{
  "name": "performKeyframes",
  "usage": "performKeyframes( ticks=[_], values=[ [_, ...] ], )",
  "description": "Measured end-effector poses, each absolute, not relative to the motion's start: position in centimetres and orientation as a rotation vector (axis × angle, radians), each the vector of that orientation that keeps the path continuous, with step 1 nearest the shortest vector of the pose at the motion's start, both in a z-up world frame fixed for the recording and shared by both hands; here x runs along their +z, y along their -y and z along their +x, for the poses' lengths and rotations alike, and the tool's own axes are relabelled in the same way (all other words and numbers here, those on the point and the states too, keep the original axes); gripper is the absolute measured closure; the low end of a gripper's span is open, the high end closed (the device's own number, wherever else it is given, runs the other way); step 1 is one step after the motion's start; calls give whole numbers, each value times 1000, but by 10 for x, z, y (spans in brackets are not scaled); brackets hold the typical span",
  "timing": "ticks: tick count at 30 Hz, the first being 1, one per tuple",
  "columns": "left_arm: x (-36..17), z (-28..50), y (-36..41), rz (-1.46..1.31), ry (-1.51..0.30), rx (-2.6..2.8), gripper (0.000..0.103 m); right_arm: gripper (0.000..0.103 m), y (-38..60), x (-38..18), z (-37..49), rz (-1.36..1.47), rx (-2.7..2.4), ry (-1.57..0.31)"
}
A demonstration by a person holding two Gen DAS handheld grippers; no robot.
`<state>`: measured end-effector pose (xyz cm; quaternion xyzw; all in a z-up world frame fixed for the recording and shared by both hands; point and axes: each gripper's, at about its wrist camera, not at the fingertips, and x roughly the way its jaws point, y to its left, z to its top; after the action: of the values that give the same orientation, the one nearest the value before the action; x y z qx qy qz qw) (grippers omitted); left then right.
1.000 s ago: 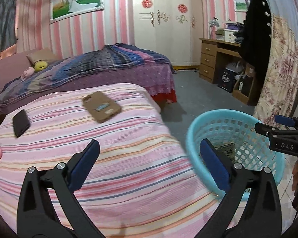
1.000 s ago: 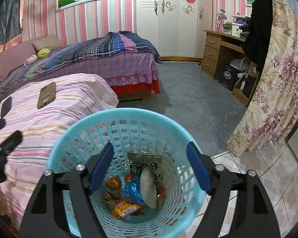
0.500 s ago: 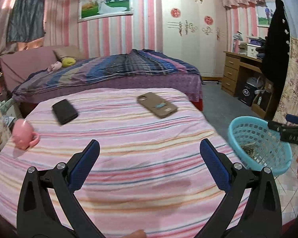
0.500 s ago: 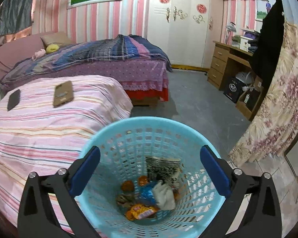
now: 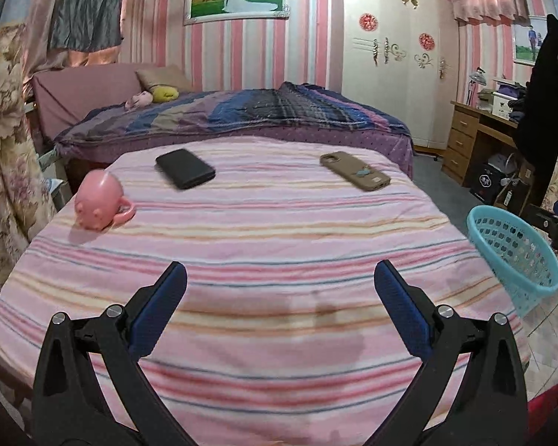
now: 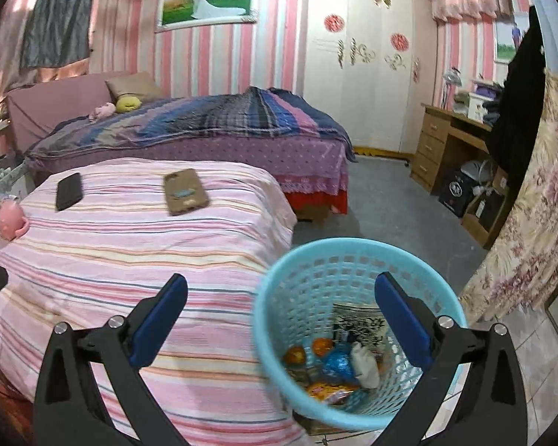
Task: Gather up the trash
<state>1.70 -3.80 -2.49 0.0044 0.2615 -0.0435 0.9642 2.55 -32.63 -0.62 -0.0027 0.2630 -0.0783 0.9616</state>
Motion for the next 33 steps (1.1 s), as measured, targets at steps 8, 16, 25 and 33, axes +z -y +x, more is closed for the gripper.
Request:
performKeyframes(
  ticks=[8, 16, 25, 33],
  values=[
    [-30, 16, 27, 11, -511, -78, 5, 5, 290, -4, 14, 2, -133, -514],
    [-34, 20, 24, 4, -500, -73, 5, 5, 264, -8, 13, -39, -112, -513],
    [-34, 28, 20, -18, -505, -76, 5, 5, 255, -12, 14, -51, -114, -503],
    [-30, 24, 19, -4, -477, -57, 5, 5, 248, -13, 16, -58, -113, -500]
  ],
)
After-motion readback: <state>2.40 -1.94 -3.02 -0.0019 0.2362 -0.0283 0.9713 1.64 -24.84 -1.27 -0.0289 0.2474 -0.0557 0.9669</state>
